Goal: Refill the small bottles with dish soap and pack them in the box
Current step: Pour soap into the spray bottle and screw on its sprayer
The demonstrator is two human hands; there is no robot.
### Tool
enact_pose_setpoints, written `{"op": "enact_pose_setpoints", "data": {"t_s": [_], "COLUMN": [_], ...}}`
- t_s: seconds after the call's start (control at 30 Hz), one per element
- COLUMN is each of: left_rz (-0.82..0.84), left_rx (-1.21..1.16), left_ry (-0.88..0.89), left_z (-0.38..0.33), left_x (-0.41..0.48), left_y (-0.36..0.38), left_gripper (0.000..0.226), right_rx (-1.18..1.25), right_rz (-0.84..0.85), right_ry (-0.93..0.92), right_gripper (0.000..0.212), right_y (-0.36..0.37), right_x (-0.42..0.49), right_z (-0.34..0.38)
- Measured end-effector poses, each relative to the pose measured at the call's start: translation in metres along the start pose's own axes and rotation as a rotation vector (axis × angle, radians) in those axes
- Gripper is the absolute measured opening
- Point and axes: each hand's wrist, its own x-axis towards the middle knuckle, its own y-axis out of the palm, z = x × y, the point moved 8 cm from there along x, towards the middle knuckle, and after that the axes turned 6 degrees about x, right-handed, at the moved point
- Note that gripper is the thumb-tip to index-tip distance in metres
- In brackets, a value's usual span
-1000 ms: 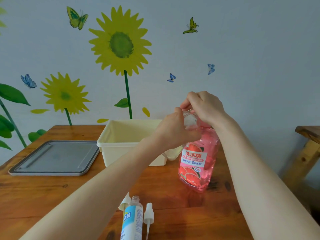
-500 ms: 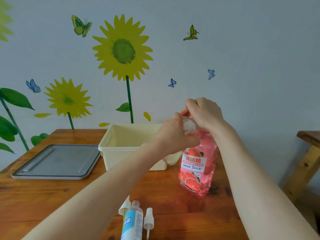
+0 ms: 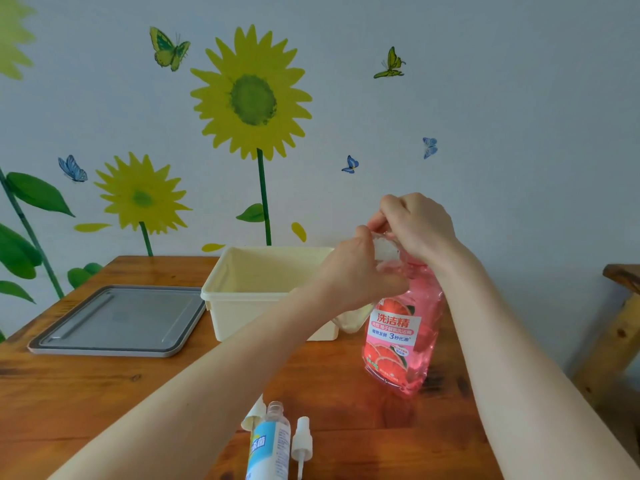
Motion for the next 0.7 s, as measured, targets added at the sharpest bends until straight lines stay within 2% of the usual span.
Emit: {"op": "enact_pose_setpoints", "data": {"t_s": [0.17, 0.3, 0.47, 0.7], "left_rz": [0.011, -0.036, -0.027, -0.005], "left_rx": [0.035, 0.032, 0.018, 0.08], "left_ry": [-0.001, 0.021, -0.018, 0.002], "left_z": [-0.004, -0.008, 0.0, -0.009], "left_x": [0.0, 0.004, -0.001, 0.001], "left_y": [-0.005, -0.016, -0.002, -0.017], "left_gripper": [0.052, 0.055, 0.054, 0.055], "right_rx": [-0.07, 0.028, -0.032, -0.048], "right_rz": [0.052, 0.072, 0.021, 0.088], "right_ry": [0.006, 0.033, -0.014, -0.002], "right_gripper": [0.037, 0.037, 0.039, 0.038], "right_y": [0.0, -0.004, 0.001, -0.003], "right_x": [0.003, 0.01, 0.003, 0.007], "right_z": [0.002, 0.002, -0.001, 0.009]}}
